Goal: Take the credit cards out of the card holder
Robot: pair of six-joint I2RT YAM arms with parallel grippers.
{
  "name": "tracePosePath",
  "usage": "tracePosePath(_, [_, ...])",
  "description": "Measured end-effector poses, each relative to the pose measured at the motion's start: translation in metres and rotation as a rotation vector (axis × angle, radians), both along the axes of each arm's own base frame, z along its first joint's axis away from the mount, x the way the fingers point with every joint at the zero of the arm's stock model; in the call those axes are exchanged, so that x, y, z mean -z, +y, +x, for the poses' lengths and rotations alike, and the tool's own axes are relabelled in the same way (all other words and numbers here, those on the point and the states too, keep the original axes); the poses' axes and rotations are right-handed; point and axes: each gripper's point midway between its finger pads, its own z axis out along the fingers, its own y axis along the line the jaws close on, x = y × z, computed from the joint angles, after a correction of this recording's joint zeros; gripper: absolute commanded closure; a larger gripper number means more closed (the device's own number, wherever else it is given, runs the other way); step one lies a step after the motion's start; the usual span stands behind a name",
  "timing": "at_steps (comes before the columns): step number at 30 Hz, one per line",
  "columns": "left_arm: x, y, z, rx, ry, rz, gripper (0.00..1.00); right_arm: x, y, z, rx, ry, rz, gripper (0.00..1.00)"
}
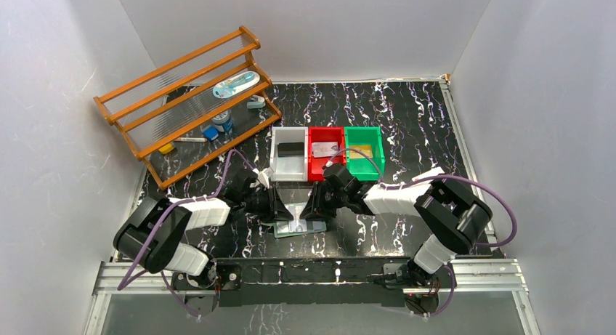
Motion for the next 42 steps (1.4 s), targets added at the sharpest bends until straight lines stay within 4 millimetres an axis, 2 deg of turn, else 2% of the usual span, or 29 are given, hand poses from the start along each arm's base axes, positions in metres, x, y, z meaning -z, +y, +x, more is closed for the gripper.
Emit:
tracePosePath(6, [0.003, -0.004, -0.004, -0.016, 0.041, -0.048, 0.85, 0.001, 0.0, 0.0, 0.029, 0.008, 0.029, 0.64])
tracePosePath(11, [0.002, -0.007, -0.006, -0.018, 0.06, -0.081, 1.0, 0.001, -0.001, 0.0, 0.037, 0.011, 0.038, 0.65])
tracePosePath(18, [-0.005, -0.006, -0.005, -0.01, 0.043, -0.074, 1.0, 0.002, -0.003, 0.001, 0.052, 0.01, 0.024, 0.65])
tracePosePath(29, [-0.02, 0.014, 0.001, -0.029, -0.058, 0.067, 1.0, -0.001, -0.007, 0.003, 0.056, -0.011, -0.021, 0.64])
tracePosePath(32, [-0.023, 0.018, 0.003, -0.037, -0.065, 0.099, 1.0, -0.003, -0.01, 0.004, 0.043, -0.025, -0.044, 0.61])
tracePosePath(33, [-0.025, 0.019, 0.004, -0.039, -0.068, 0.109, 1.0, -0.005, -0.013, 0.004, 0.041, -0.034, -0.056, 0.56])
tracePosePath(37, [-0.047, 0.021, 0.018, -0.051, -0.119, 0.152, 1.0, -0.015, -0.023, 0.007, 0.038, -0.081, -0.102, 0.42])
tracePosePath(42, [-0.088, 0.018, 0.04, -0.067, -0.223, 0.156, 1.0, -0.049, -0.023, 0.028, 0.062, -0.184, -0.068, 0.34])
